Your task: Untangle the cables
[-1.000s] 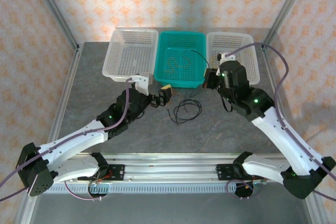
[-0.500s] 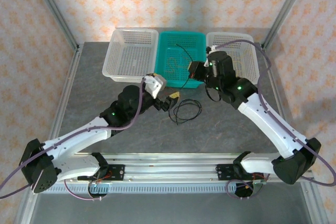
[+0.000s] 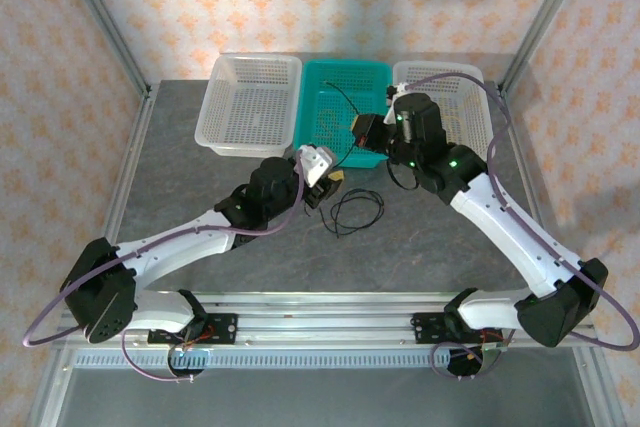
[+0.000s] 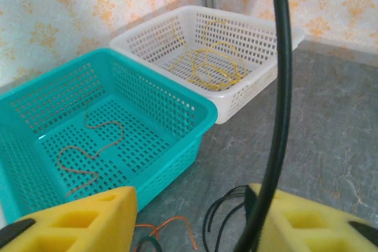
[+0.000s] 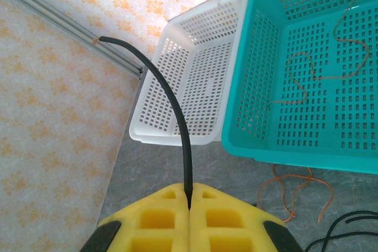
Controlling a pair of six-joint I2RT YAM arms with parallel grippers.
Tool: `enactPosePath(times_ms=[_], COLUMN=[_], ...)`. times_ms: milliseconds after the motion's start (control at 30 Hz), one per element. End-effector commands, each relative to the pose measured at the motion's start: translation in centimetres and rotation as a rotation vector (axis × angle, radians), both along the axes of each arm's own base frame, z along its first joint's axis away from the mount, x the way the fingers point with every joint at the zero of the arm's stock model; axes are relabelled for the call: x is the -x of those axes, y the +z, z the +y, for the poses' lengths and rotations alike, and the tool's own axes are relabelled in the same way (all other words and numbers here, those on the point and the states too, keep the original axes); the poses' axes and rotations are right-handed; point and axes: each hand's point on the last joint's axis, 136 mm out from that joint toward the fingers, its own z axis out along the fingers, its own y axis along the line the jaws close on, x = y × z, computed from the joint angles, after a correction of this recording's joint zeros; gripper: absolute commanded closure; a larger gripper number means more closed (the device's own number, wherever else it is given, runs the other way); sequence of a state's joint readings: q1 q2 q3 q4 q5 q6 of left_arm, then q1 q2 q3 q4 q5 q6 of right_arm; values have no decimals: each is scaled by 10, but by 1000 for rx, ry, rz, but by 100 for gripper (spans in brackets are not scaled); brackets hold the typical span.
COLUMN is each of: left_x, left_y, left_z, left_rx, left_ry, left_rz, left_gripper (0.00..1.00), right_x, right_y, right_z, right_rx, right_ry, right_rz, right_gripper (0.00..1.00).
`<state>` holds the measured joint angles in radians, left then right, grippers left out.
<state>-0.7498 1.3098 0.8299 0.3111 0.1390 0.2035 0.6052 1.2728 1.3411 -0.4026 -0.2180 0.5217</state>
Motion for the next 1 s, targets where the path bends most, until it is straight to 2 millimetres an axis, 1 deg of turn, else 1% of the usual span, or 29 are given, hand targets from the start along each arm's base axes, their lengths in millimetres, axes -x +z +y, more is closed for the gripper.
enactPosePath(times_ms=[0,100,200,300,333,367,400,433,467,533,667,733,800,867,967], left_x=[-4,2,6,9,10,12,13,15,17,20,24,21,12,0,-19], left_y=[27,28,29,30,31,31,33,34,35,39,49,56,61,69,80], left_z=[2,0,0,2,3,4,5,6,8,12,21,29,36,44,57], left_rx=[52,73,88,100,105,112,122,131,139,160,185,192,188,180,146], left_ry=[8,-13,-27,-29,-30,-30,-27,-26,-25,-19,12,47,73,108,155], left_rz=[-57,-45,-33,-25,-21,-15,-10,-5,3,16,21,14,23,23,3], left_gripper=[55,61,70,76,79,85,94,100,100,100,100,100,100,100,100], right_x=[0,-1,-1,-3,-4,-5,-5,-5,-5,-5,-4,-2,-1,0,3], right_y=[21,20,20,18,16,15,14,13,12,11,10,10,9,6,-1], right_z=[-7,-9,-11,-15,-17,-20,-23,-26,-29,-33,-36,-35,-31,-25,-14], right_rx=[0,7,14,41,54,66,76,84,93,109,152,160,151,144,150], right_ry=[-21,-31,-40,-56,-64,-76,-88,-100,-115,-125,-109,-95,-68,-43,-6], right_rz=[-50,-51,-54,-57,-58,-57,-58,-60,-64,-80,-128,-155,-176,-188,-205], right_gripper=[100,100,100,100,100,100,100,100,100,92,64,53,43,39,38])
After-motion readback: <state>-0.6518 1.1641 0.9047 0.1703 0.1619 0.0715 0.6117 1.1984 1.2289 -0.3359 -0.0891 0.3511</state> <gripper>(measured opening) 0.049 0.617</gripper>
